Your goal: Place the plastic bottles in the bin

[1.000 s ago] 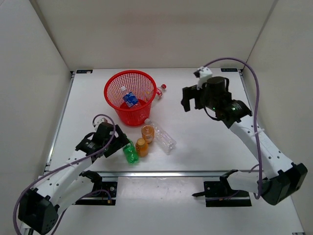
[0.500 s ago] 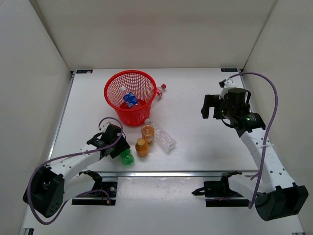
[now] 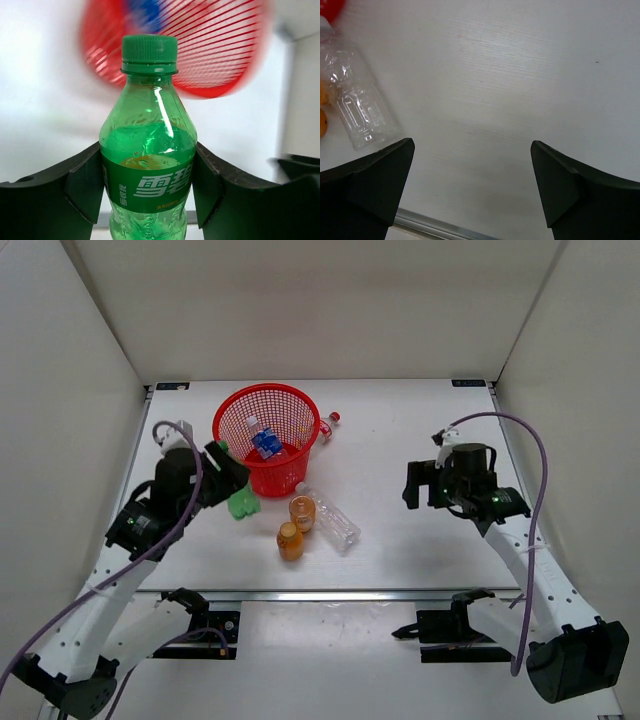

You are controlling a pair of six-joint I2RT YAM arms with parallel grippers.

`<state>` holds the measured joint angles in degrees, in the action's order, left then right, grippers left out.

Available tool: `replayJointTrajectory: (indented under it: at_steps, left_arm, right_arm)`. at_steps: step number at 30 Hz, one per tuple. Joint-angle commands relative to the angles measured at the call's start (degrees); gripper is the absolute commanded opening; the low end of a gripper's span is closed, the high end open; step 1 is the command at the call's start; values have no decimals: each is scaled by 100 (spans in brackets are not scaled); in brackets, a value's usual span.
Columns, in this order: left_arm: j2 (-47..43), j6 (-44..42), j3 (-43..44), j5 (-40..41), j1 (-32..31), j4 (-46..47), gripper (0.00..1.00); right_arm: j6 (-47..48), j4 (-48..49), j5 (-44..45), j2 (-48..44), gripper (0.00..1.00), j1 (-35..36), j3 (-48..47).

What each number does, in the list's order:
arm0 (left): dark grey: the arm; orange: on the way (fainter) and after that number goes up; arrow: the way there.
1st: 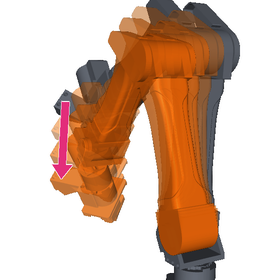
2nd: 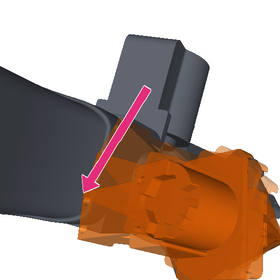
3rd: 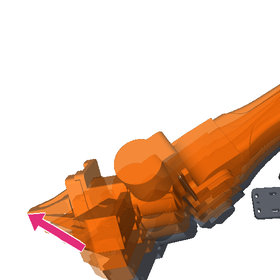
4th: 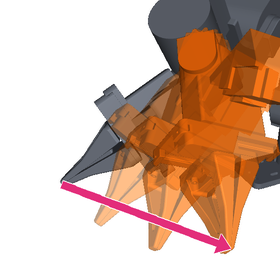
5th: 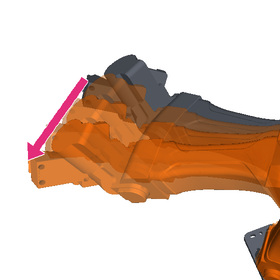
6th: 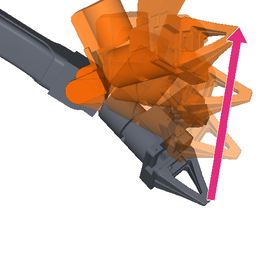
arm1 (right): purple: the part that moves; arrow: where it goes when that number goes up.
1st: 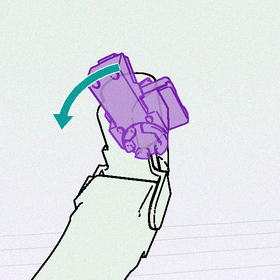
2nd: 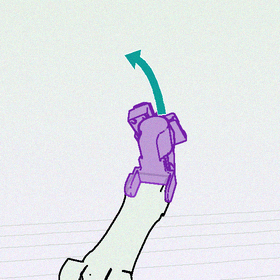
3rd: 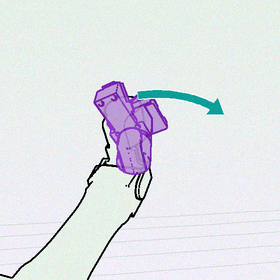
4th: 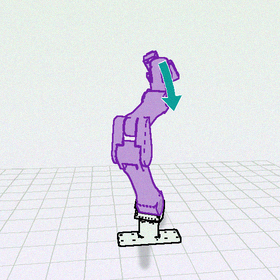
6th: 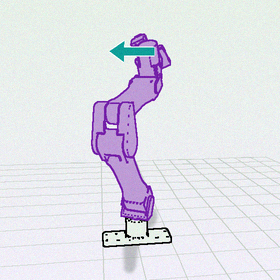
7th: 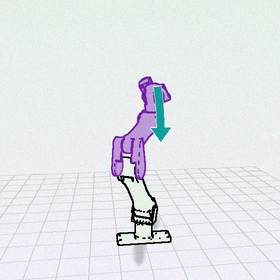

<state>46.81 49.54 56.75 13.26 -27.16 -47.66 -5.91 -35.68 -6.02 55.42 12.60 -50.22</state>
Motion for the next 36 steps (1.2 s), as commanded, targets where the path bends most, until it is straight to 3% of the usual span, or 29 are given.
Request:
replayJointTrajectory:
  at_steps: [1, 3, 9, 12, 14, 15, 18, 24, 27, 36]
  left_arm:
    - [634, -778, 1097, 579, -325, -149, 44]
    - [1119, -1103, 1749, 564, -238, 133, 46]
    - [2472, -1666, 2532, 933, 105, 1609, 52]
    - [3193, -1711, 2902, 943, 271, 1585, 57]
    - [3378, -1649, 2886, 820, 378, 1523, 66]
    - [3335, -1614, 2746, 854, 360, 1610, 79]
    - [3072, -1570, 2359, 881, 334, 1760, 99]
    - [2536, -1772, 2499, 863, 71, 1085, 99]
    - [1835, -1764, 2183, 522, 70, 619, 99]
    - [-397, -746, -628, -472, -35, -788, 99]
  right_arm:
    - [91, 158, 21, -84, 99, 321, 205]
    - [90, 219, -126, -22, 99, 506, 284]
    - [-68, 483, -241, 91, 99, 928, 487]
    - [-16, 466, -216, 118, 99, 1069, 495]
    - [20, 527, -259, 188, 99, 1130, 443]
    - [81, 579, -329, 206, 99, 1157, 451]
    - [125, 729, -443, 337, 99, 1279, 425]
    - [502, 1089, -716, 864, 100, 1877, 302]
    - [960, 1335, -891, 1216, 99, 2264, 153]
    - [1452, 2081, -1243, 2367, 99, 2695, -172]
